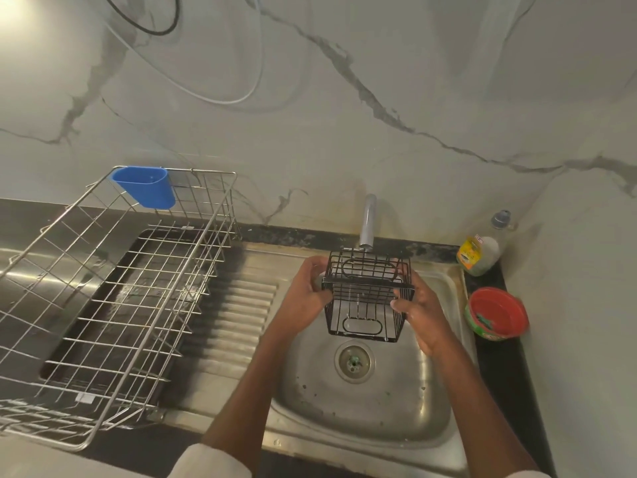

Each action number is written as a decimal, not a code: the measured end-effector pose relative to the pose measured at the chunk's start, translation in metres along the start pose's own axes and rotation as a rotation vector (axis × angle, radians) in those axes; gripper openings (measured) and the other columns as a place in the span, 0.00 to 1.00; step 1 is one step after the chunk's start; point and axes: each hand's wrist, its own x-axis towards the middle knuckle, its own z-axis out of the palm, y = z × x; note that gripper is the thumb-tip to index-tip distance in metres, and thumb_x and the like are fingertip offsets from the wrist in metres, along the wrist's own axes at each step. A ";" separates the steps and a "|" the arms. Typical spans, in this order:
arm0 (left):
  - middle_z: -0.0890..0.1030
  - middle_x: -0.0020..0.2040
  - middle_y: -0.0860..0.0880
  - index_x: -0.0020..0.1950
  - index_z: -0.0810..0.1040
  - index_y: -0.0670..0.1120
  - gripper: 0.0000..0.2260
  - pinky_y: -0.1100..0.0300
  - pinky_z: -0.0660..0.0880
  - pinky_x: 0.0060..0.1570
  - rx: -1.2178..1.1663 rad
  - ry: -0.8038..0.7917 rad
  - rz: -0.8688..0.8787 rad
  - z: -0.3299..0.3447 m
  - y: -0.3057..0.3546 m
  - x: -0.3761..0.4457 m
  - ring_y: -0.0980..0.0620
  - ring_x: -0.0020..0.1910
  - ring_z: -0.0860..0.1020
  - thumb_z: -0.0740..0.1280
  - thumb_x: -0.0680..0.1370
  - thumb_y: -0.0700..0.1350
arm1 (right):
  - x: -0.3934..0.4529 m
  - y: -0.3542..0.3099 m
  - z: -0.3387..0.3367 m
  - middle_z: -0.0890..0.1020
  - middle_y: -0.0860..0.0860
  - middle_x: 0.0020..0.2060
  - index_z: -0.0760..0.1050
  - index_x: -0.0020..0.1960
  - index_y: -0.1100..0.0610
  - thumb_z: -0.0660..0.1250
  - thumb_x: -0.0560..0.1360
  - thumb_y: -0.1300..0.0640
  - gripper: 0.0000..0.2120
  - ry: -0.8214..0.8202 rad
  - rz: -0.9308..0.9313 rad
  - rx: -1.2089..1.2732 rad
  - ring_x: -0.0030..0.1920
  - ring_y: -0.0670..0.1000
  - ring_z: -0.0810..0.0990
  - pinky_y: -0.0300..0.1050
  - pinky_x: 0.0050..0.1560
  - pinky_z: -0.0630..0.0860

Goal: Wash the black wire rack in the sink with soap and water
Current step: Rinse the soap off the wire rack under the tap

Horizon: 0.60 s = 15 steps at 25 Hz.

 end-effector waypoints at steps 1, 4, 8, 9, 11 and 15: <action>0.83 0.67 0.48 0.71 0.71 0.44 0.27 0.55 0.81 0.51 0.026 -0.008 0.000 0.003 -0.001 0.002 0.53 0.52 0.85 0.65 0.77 0.22 | -0.004 -0.001 -0.003 0.83 0.45 0.63 0.72 0.75 0.46 0.65 0.73 0.78 0.38 0.018 -0.004 0.010 0.63 0.45 0.81 0.43 0.59 0.78; 0.83 0.70 0.52 0.70 0.72 0.53 0.29 0.36 0.79 0.55 0.058 -0.056 0.013 0.016 0.000 0.007 0.42 0.53 0.81 0.66 0.76 0.26 | -0.017 -0.002 -0.012 0.84 0.43 0.60 0.73 0.74 0.48 0.64 0.73 0.78 0.37 0.076 -0.019 0.057 0.62 0.45 0.82 0.43 0.59 0.78; 0.82 0.68 0.56 0.71 0.71 0.52 0.28 0.39 0.80 0.56 0.081 -0.100 0.004 0.037 0.016 0.009 0.52 0.53 0.82 0.63 0.79 0.25 | -0.027 -0.003 -0.023 0.85 0.45 0.59 0.74 0.72 0.48 0.63 0.74 0.78 0.35 0.150 -0.019 0.108 0.61 0.46 0.83 0.42 0.58 0.77; 0.81 0.70 0.54 0.71 0.71 0.52 0.28 0.44 0.81 0.57 0.073 -0.103 0.000 0.040 0.021 0.008 0.58 0.53 0.83 0.63 0.79 0.24 | -0.027 -0.004 -0.025 0.85 0.45 0.59 0.75 0.72 0.48 0.63 0.74 0.79 0.35 0.154 -0.022 0.107 0.61 0.47 0.83 0.41 0.58 0.77; 0.80 0.70 0.51 0.72 0.70 0.51 0.28 0.59 0.82 0.53 0.079 -0.080 -0.015 0.040 0.024 0.007 0.62 0.55 0.83 0.63 0.80 0.24 | -0.025 -0.009 -0.023 0.85 0.45 0.58 0.75 0.70 0.47 0.62 0.73 0.79 0.35 0.151 -0.023 0.089 0.59 0.46 0.83 0.41 0.57 0.77; 0.82 0.67 0.50 0.71 0.72 0.47 0.27 0.57 0.82 0.61 0.070 -0.001 -0.036 0.027 0.022 0.005 0.50 0.66 0.81 0.65 0.77 0.24 | -0.012 -0.013 -0.009 0.87 0.40 0.51 0.77 0.63 0.40 0.60 0.73 0.79 0.36 0.121 -0.001 0.049 0.53 0.40 0.84 0.40 0.56 0.77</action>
